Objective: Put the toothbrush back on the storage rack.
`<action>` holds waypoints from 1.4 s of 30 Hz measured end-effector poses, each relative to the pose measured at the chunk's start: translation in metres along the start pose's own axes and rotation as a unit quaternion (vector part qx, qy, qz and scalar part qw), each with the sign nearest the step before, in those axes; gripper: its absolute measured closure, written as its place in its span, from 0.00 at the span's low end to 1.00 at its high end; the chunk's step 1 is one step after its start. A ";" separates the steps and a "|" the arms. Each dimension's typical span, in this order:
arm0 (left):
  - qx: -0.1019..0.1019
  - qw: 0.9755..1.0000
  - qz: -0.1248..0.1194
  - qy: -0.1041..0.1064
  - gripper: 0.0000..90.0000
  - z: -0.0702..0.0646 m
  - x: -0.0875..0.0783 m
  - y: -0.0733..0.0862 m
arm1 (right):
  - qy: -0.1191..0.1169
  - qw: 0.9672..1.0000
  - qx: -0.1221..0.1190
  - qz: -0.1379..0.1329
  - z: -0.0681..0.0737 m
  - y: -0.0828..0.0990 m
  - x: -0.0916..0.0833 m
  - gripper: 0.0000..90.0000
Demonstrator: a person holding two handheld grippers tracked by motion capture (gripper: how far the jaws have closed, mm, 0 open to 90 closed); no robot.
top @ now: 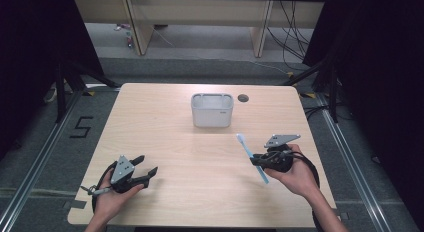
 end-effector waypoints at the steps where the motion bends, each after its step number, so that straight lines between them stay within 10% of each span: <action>1: 0.001 1.000 0.000 -0.002 0.37 0.000 0.000 0.000 | 0.000 1.000 -0.002 -0.004 -0.001 -0.001 0.000 0.88; 18: 0.003 1.000 -0.011 -0.001 0.37 -0.001 -0.001 -0.002 | 0.015 0.991 0.042 -0.127 0.010 -0.009 0.007 0.88; 27: -0.001 1.000 -0.012 -0.005 0.37 0.000 -0.003 -0.002 | 0.048 0.978 0.029 -0.203 0.014 -0.022 0.013 0.88; 42: -0.018 1.000 -0.023 -0.011 0.38 0.005 -0.005 -0.005 | 0.038 0.970 0.053 -0.235 0.029 -0.033 0.024 0.88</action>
Point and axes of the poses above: each handheld gripper's, and its own axes: x roughly forward along the jaws, y roughly out of its underside, z roughly to its left, the point moved 10 cm from there along x, roughly forward along the jaws, and after that the axes turned 11 degrees about -z, right-handed, at the moved point
